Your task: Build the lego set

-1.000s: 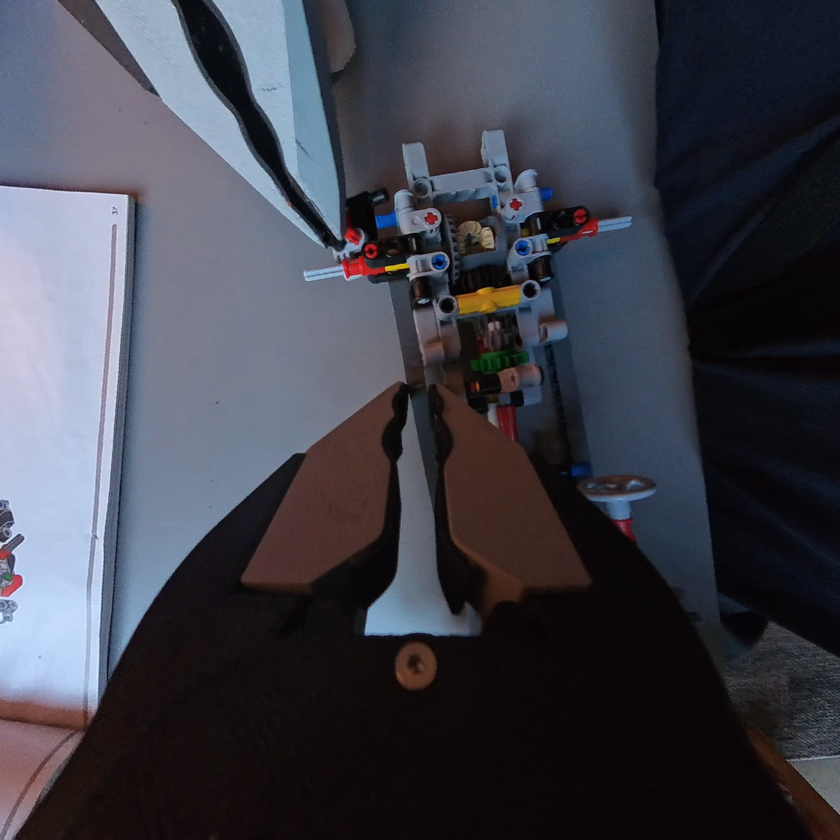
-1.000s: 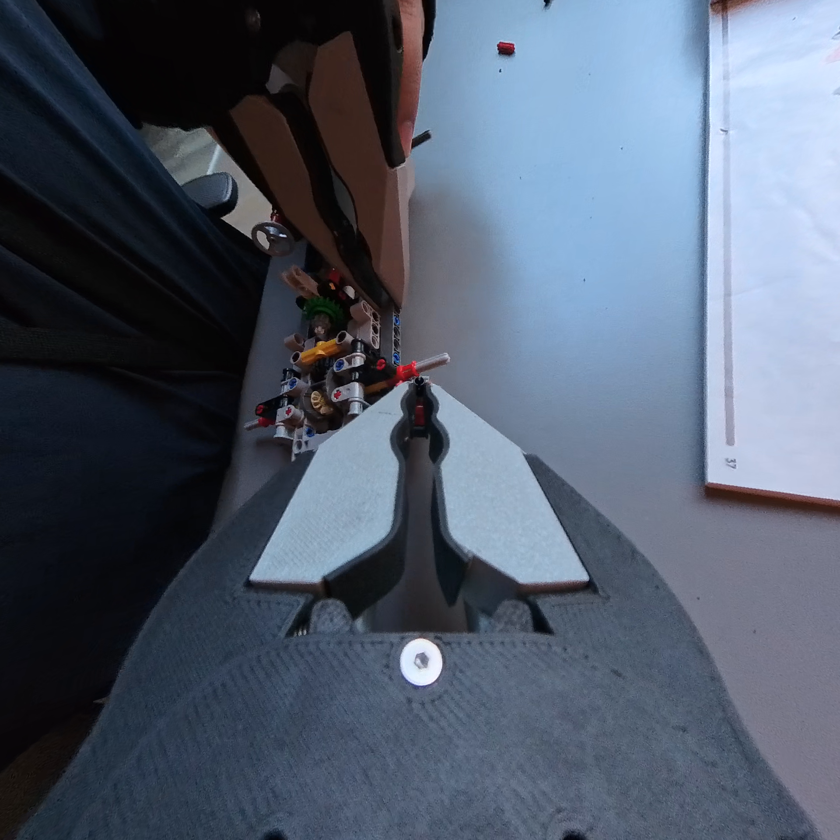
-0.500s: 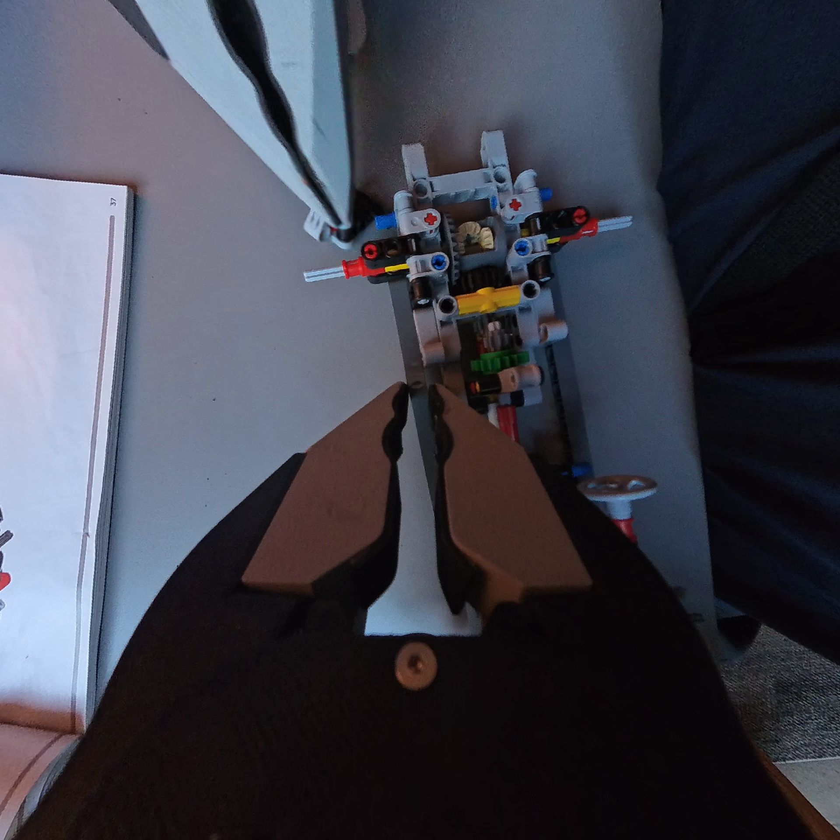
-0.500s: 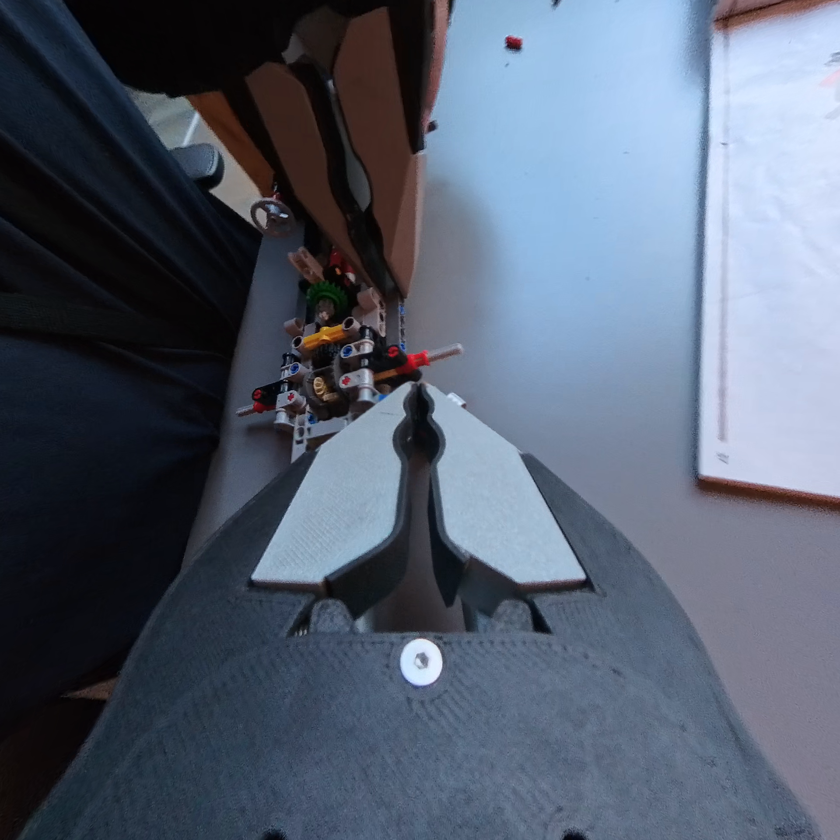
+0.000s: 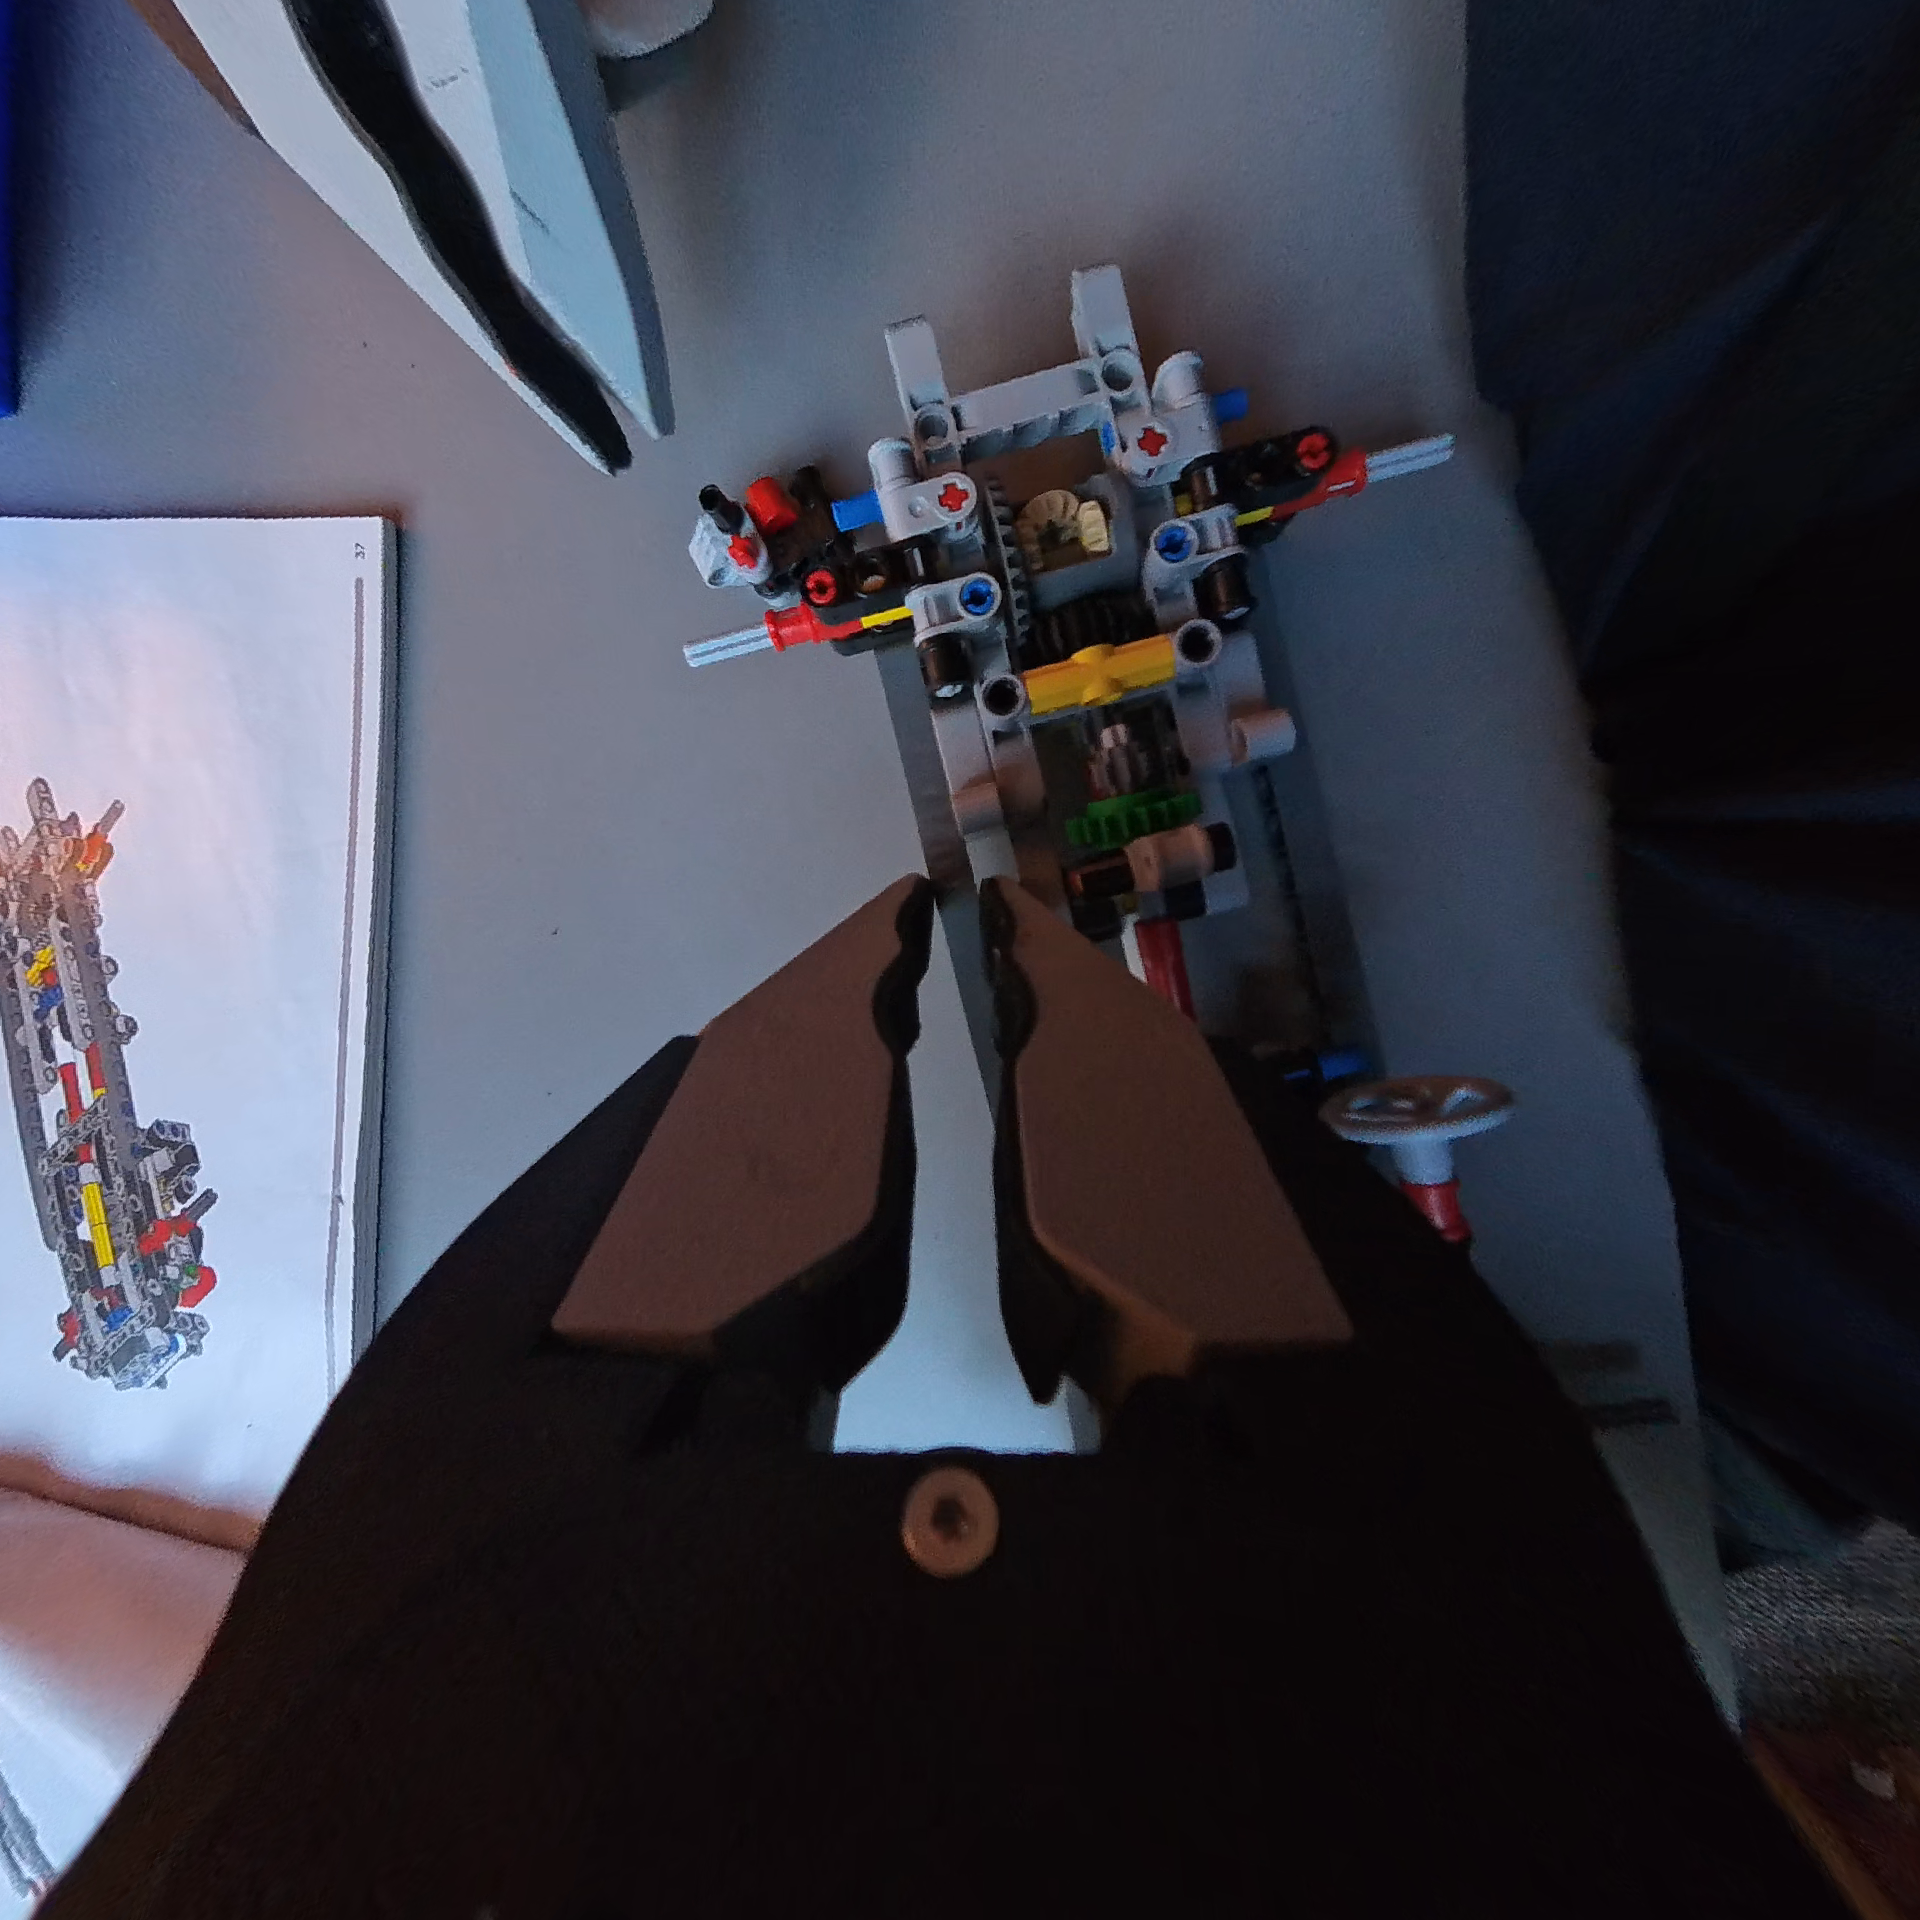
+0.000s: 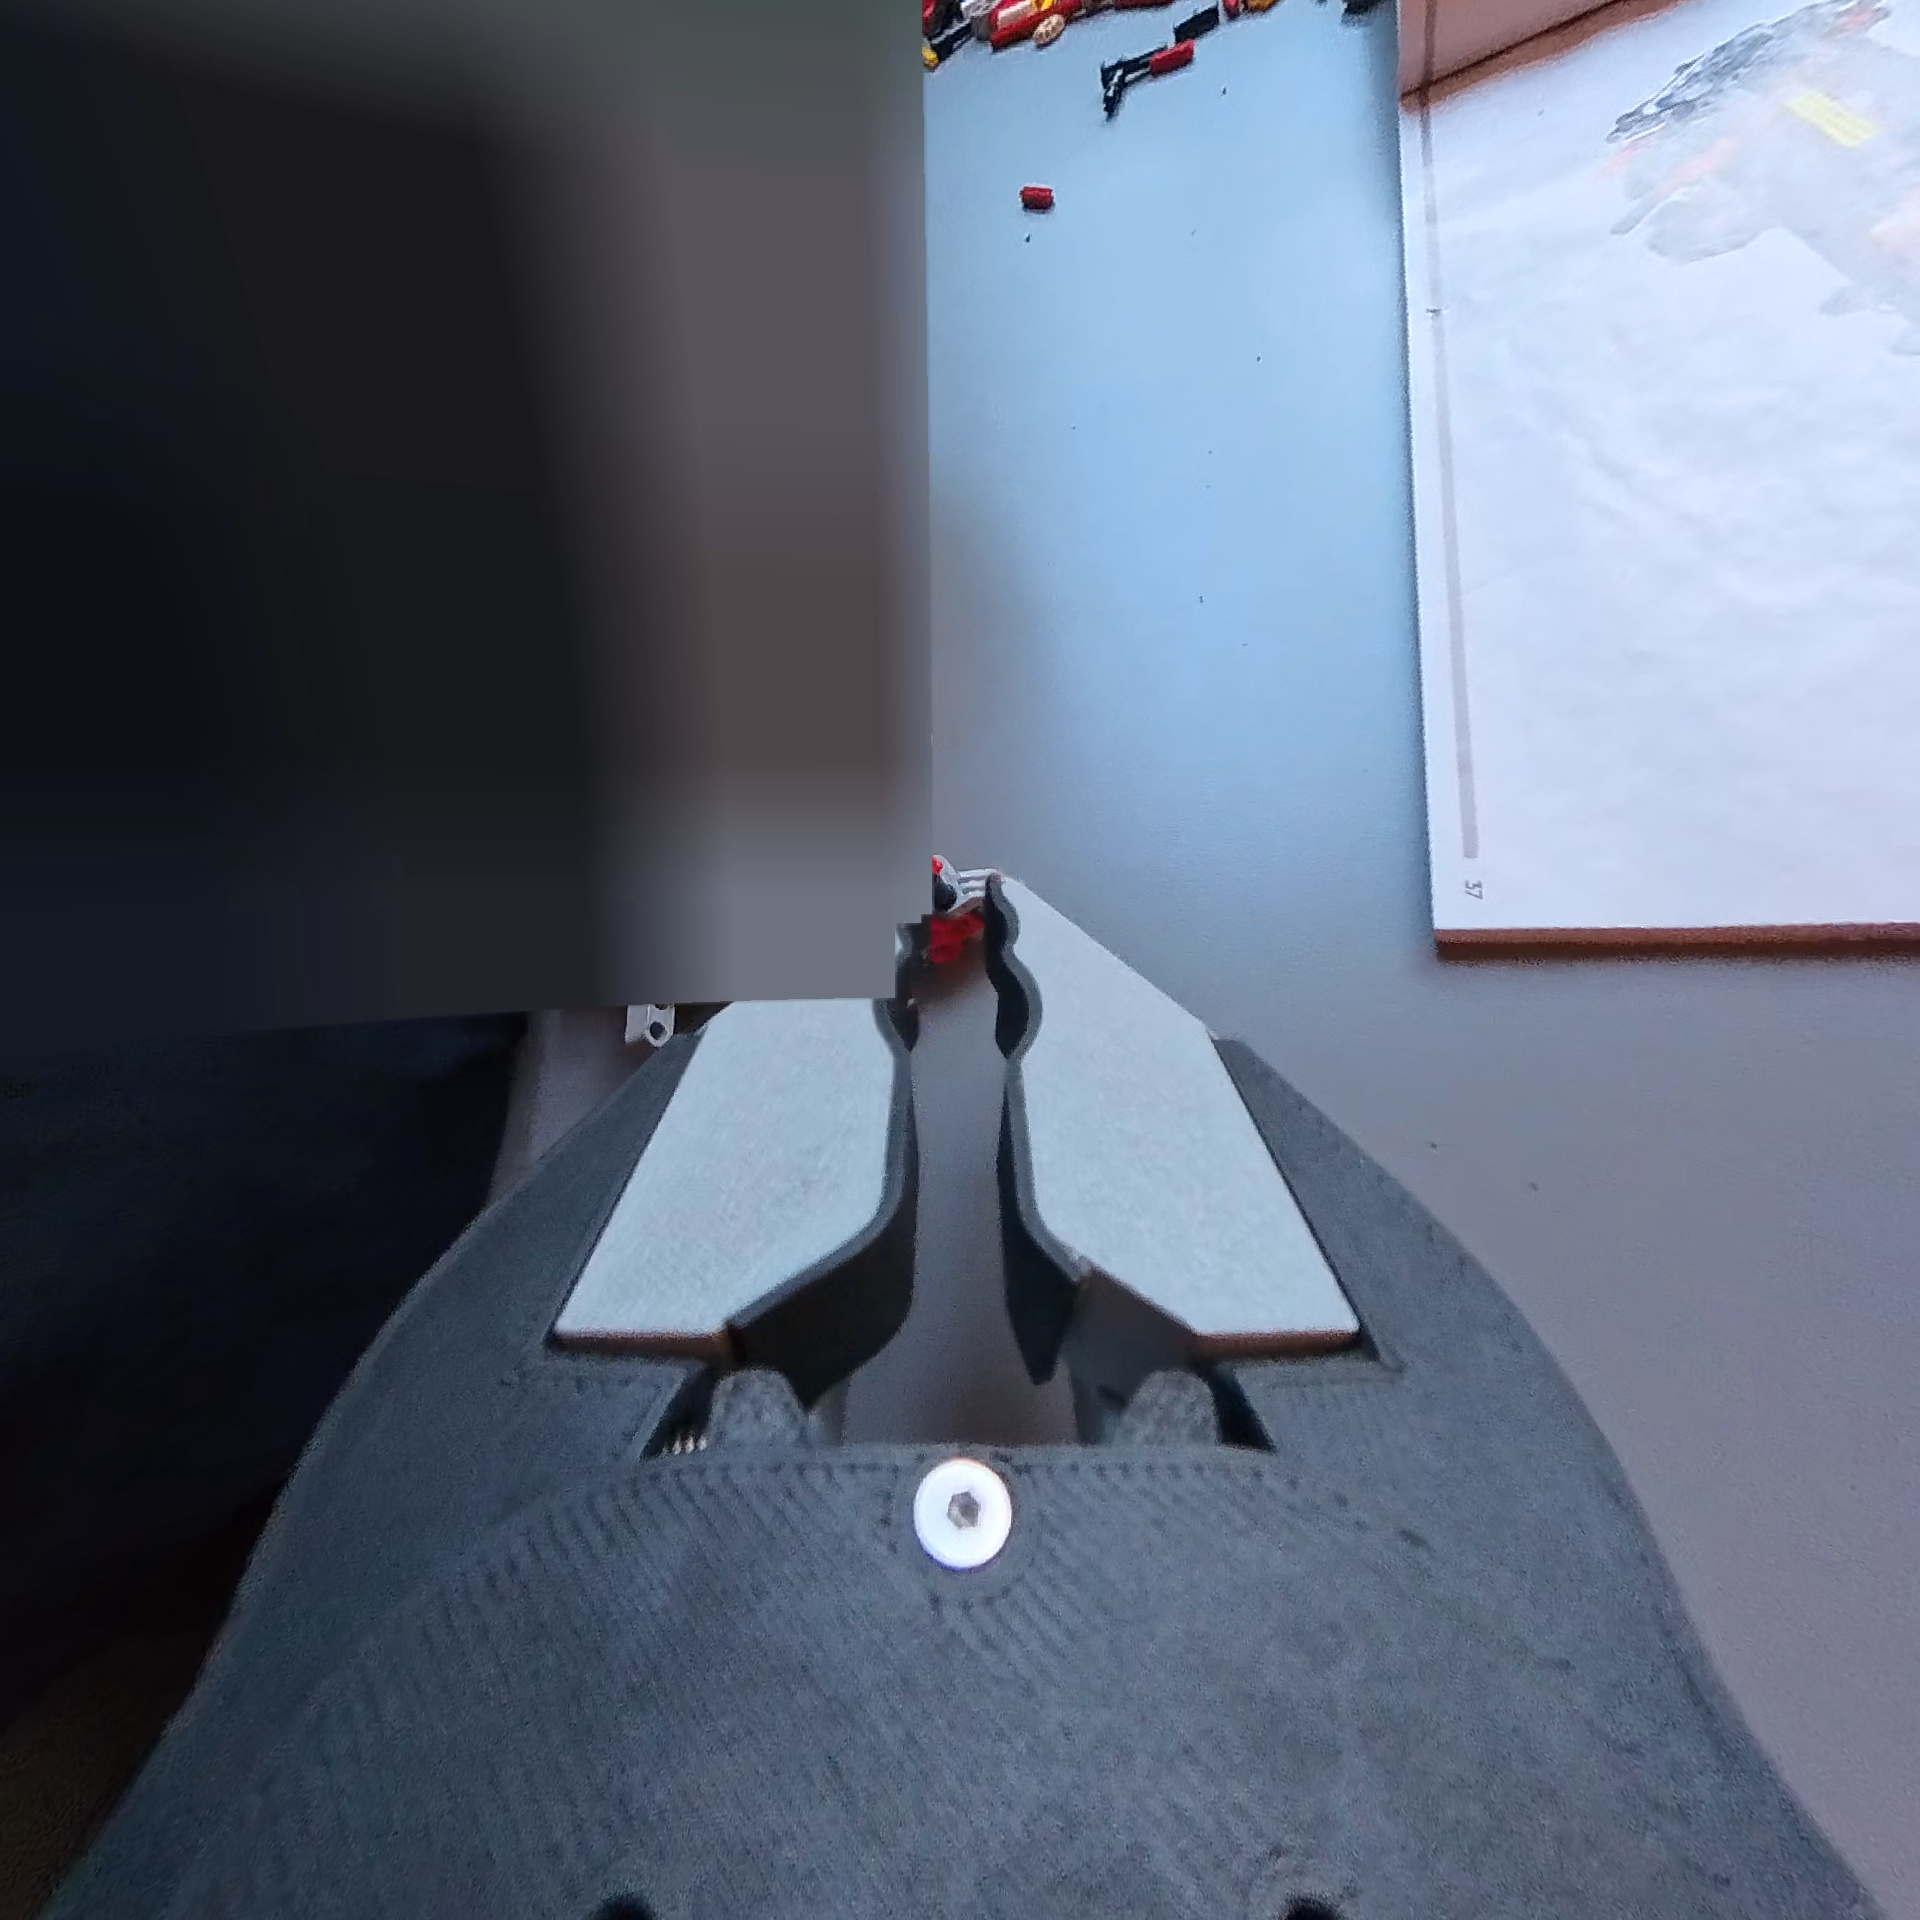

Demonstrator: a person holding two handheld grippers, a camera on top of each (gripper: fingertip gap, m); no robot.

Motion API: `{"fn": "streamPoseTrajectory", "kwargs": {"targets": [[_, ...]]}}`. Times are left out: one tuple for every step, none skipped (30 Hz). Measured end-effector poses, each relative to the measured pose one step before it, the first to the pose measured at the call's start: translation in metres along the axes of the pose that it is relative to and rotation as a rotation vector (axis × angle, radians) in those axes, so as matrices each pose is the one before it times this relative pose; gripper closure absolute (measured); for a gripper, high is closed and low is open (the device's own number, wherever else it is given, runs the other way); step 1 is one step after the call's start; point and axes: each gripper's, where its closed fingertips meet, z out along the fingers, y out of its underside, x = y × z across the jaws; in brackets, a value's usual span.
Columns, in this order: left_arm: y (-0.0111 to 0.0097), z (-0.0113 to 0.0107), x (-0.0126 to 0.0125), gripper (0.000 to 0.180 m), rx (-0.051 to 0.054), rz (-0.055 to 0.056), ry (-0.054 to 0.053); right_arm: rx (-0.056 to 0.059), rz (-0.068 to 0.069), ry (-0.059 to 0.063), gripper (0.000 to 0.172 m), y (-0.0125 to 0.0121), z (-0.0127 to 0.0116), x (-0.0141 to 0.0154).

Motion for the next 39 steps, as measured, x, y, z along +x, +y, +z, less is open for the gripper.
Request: {"fn": "streamPoseTrajectory", "kwargs": {"targets": [[-0.00023,0.00009,0.0004,0.173,0.004,-0.0097,0.0064,-0.0016,0.0028,-0.005,0.165,0.00015,0.0001,-0.0003],[-0.00022,0.00039,0.00034,0.173,0.004,-0.012,0.0079,0.0006,0.0042,-0.0059,0.164,-0.00003,-0.00011,-0.00012],[0.00022,0.00044,0.00028,0.173,0.0039,-0.0105,0.0073,0.0022,0.0048,-0.0083,0.163,-0.0003,-0.00023,-0.00041],[0.00009,0.00037,0.00062,0.173,0.0037,-0.0099,0.0099,0.0026,0.0049,-0.0084,0.162,-0.00033,-0.00045,-0.00047],[0.00001,0.00061,0.00119,0.173,0.0037,-0.0094,0.0137,0.0035,0.0055,-0.0086,0.161,-0.00042,-0.00046,-0.00034],[0.00033,0.001,0.00138,0.173,0.0028,-0.0098,0.0158,0.0044,0.0063,-0.0092,0.16,-0.00051,-0.00054,-0.00044],[0.00015,0.00069,0.00073,0.173,0.0017,-0.0102,0.0155,0.0051,0.0068,-0.0079,0.16,-0.00065,-0.00061,-0.00014],[0.00032,0.00092,0.00046,0.173,0.0034,-0.0115,0.018,0.0054,0.0071,-0.0072,0.16,-0.00071,-0.0006,-0.00006],[0.00021,0.00135,0.00032,0.173,0.0035,-0.0088,0.0131,0.0064,0.0066,-0.007,0.16,-0.00073,-0.00069,-0.00009],[0.00016,0.00036,-0.00016,0.174,0.0049,-0.0058,0.008,0.0069,0.005,-0.0062,0.16,-0.00083,-0.00083,-0.00011],[-0.00095,0.00015,0.00036,0.174,0.012,-0.0028,0.0027,0.0073,0.0037,-0.0029,0.16,-0.00094,-0.00078,0.00006],[-0.00071,0.00001,0.00008,0.174,0.0113,-0.0036,0.0037,0.0072,0.003,-0.0017,0.16,-0.00091,-0.00073,0.00019],[-0.00046,-0.00014,-0.00024,0.174,0.0103,-0.0062,0.0036,0.0067,0.0022,-0.0025,0.161,-0.00083,-0.00071,0.00005],[-0.0006,-0.00079,0.00006,0.169,0.014,-0.0042,0.0026,0.0059,0.0017,-0.0017,0.161,-0.00084,-0.00063,0.00027],[-0.00075,-0.00066,0.0,0.169,0.0159,-0.0013,0.0017,0.0071,0.0008,0.001,0.162,-0.00109,-0.00082,0.00062],[0.00051,-0.00142,-0.00123,0.171,0.0106,-0.0022,-0.0015,0.0094,-0.0005,0.0032,0.162,-0.00156,-0.00092,0.00103],[0.00095,-0.00181,0.00004,0.171,0.0035,-0.003,-0.0046,0.0113,-0.0003,0.0038,0.162,-0.00184,-0.00104,0.00131],[0.00061,-0.00192,-0.00197,0.176,0.0107,-0.0025,-0.0042,0.0127,0.0006,0.0025,0.163,-0.00215,-0.00122,0.00122],[-0.00087,-0.00344,-0.00444,0.179,0.0194,-0.0031,-0.0199,0.0148,0.0017,0.0013,0.164,-0.00242,-0.00127,0.00124],[-0.00303,-0.00469,-0.00458,0.179,0.0272,-0.0019,-0.0176,0.0158,0.0029,0.0003,0.166,-0.0027,-0.00142,0.00134],[-0.00341,-0.00524,-0.00539,0.18,0.0297,-0.0055,-0.0171,0.0162,0.0037,-0.0009,0.167,-0.00276,-0.0014,0.00124],[-0.00348,-0.00558,-0.00658,0.18,0.0323,-0.0078,-0.0199,0.0164,0.0061,-0.0025,0.166,-0.0027,-0.00151,0.00131],[-0.00405,-0.00586,-0.00555,0.18,0.0354,-0.0094,-0.0222,0.0171,0.0071,-0.0025,0.166,-0.00277,-0.00143,0.00127],[-0.00196,-0.00472,-0.00956,0.18,0.0311,-0.0134,-0.0266,0.0176,0.006,-0.0004,0.166,-0.00298,-0.00148,0.00144],[-0.00078,-0.00403,-0.01029,0.18,0.0254,-0.0176,-0.0292,0.0175,0.0028,0.0026,0.166,-0.00292,-0.00137,0.00167],[-0.00056,-0.00339,-0.01046,0.18,0.021,-0.0172,-0.0349,0.0155,-0.0004,0.0046,0.166,-0.00265,-0.00128,0.00143],[0.00032,-0.00224,-0.01116,0.18,0.0192,-0.0165,-0.0353,0.0117,-0.002,0.0044,0.167,-0.00212,-0.00102,0.00124],[0.00106,-0.0012,-0.00973,0.18,0.0135,-0.017,-0.0286,0.0082,-0.003,0.0038,0.167,-0.00155,-0.00059,0.00095],[0.00139,-0.00111,-0.00866,0.18,0.012,-0.0157,-0.0252,0.0057,-0.0055,0.0051,0.167,-0.00125,-0.00047,0.00085],[-0.00063,-0.00003,-0.00687,0.18,0.016,-0.0098,-0.0256,0.004,-0.0084,0.0067,0.167,-0.00085,-0.00026,0.00069],[-0.00111,0.00045,-0.00772,0.18,0.0206,-0.0065,-0.0269,0.0051,-0.0175,0.0026,0.168,-0.00113,-0.00017,-0.00067],[-0.00201,0.0009,-0.00754,0.18,0.0225,-0.0095,-0.0297,0.0072,-0.0305,0.0038,0.169,-0.00145,-0.00028,-0.00158],[-0.00218,0.00086,-0.00672,0.18,0.0218,-0.0116,-0.0265,0.0035,-0.0333,0.0114,0.172,-0.00091,0.00005,-0.00073],[-0.00118,0.00102,-0.00491,0.18,0.0176,-0.0089,-0.0187,-0.0011,-0.0271,0.0141,0.172,-0.00034,0.00044,0.00031],[0.00013,0.00048,-0.00334,0.18,0.0093,-0.0022,-0.0115,-0.0055,-0.0174,0.0103,0.172,0.00035,0.00088,0.00053],[0.00165,-0.0003,-0.0028,0.18,-0.0014,0.0044,-0.0141,-0.0091,-0.0076,0.0069,0.172,0.00072,0.00117,0.00103],[0.00314,-0.0009,-0.00244,0.18,-0.0058,0.0107,-0.0164,-0.0096,0.0002,0.0048,0.172,0.0008,0.00123,0.00141],[0.00387,-0.00076,-0.00162,0.18,-0.0033,0.0105,-0.0149,-0.0093,0.0044,-0.0006,0.172,0.00083,0.00115,0.00101],[0.00431,0.00005,-0.00103,0.18,-0.0029,0.0017,-0.0114,-0.0054,0.0048,-0.0029,0.172,0.00029,0.00079,0.00079]]}}
